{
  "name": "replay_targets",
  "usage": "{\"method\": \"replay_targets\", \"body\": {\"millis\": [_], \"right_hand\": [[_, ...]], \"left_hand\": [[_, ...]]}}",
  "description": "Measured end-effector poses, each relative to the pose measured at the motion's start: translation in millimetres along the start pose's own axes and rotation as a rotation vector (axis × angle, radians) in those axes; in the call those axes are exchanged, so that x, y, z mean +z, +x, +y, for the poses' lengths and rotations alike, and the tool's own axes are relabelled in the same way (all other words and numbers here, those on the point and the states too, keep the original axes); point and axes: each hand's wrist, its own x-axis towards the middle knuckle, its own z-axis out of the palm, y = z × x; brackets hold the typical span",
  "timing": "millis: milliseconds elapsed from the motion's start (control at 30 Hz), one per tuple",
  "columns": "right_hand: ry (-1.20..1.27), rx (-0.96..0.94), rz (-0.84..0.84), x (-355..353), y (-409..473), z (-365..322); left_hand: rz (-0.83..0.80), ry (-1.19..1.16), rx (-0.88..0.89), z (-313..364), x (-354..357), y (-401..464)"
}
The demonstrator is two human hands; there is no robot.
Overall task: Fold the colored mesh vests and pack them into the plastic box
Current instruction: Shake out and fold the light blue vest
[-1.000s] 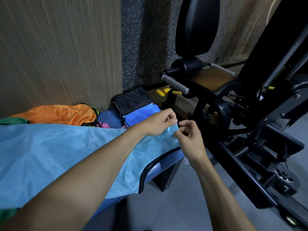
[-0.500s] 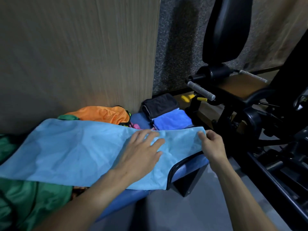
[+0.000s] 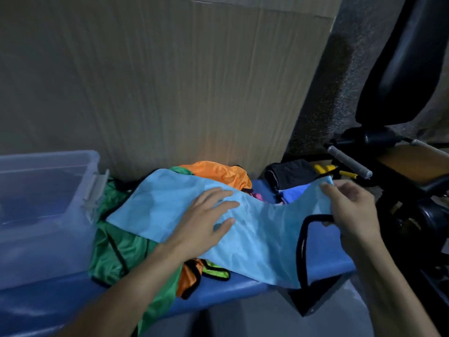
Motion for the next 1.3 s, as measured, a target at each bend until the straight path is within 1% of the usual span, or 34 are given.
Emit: {"method": "replay_targets", "body": {"millis": [67,133,267,367,433,467,533,600,633,700,767,833,867,900,933,967,1033,1067,1100,1167,1200,1300], "right_hand": [[-0.028,-0.069,-0.093,31.4,-10.8,-26.8],[-0.07,-0.132,-0.182,71.3,-16.3,-52.3],[-0.177,-0.216,-0.299,170.4,-17.8,-97.8],[-0.387,-0.283,-0.426,252.6,-24.9,-107.3],[-0.541,-0.275,-0.492,301.1,-28.5,-97.9],[-0.592,-0.249,-0.515,320.6,-29.0,-89.2],[-0.66,-0.179,-0.549,345.9,-31.4,-74.5],[-0.689,-0.135,-0.565,357.3,-31.5,-61.9],[-0.705,-0.126,-0.566,360.6,-31.5,-57.5],[-0.722,-0.129,-0.586,363.1,-32.3,-54.7],[-0.623,-0.101,-0.708,356.5,-36.2,-59.7],[-0.459,-0.045,-0.828,340.9,-39.6,-65.1],[-0.39,-0.048,-0.838,329.0,-40.3,-65.8],[-0.335,-0.069,-0.813,315.3,-40.8,-64.0],[-0.302,-0.125,-0.75,300.1,-39.9,-58.4],[-0.307,-0.226,-0.654,283.0,-37.2,-49.9],[-0.389,-0.466,-0.42,246.8,-30.1,-28.9],[-0.437,-0.552,-0.334,229.8,-25.6,-16.2],[-0.479,-0.606,-0.283,213.7,-22.5,-4.0],[-0.557,-0.632,-0.209,189.1,-18.8,18.6],[-0.579,-0.61,-0.169,180.7,-17.2,30.6],[-0.494,-0.488,-0.056,166.3,-17.2,46.6]], "left_hand": [[0.161,-0.254,-0.16,-8.3,-18.2,-2.8],[0.266,-0.454,-0.309,-14.6,-37.1,-3.8],[0.443,-0.687,-0.525,-40.5,-60.5,-7.6],[0.636,-0.901,-0.743,-54.6,-75.5,-9.0],[0.699,-0.944,-0.863,-70.3,-80.9,-9.7],[0.689,-0.944,-0.922,-79.2,-82.4,-11.7],[0.592,-0.916,-1.017,-98.2,-83.7,-15.9],[0.501,-0.882,-1.028,-106.1,-87.3,-14.9],[0.507,-0.882,-1.008,-107.0,-88.8,-12.5],[0.576,-0.883,-0.98,-109.1,-90.0,-4.7],[0.562,-0.85,-0.998,-114.2,-84.1,-0.8],[0.451,-0.735,-1.046,-117.2,-77.7,-1.4],[0.395,-0.652,-1.073,-119.7,-74.2,-2.9],[0.368,-0.583,-1.082,-121.2,-71.5,-4.2],[0.37,-0.551,-1.074,-122.0,-69.8,-5.2],[0.379,-0.545,-1.064,-121.1,-70.1,-5.4],[0.373,-0.527,-1.036,-122.5,-70.2,-5.6],[0.367,-0.496,-1.016,-124.7,-70.1,-5.3],[0.368,-0.457,-0.995,-124.8,-71.3,-5.4],[0.405,-0.417,-0.961,-124.7,-73.8,-4.4],[0.441,-0.42,-0.951,-125.2,-75.4,-3.4],[0.526,-0.446,-0.921,-127.7,-81.4,0.1]]}}
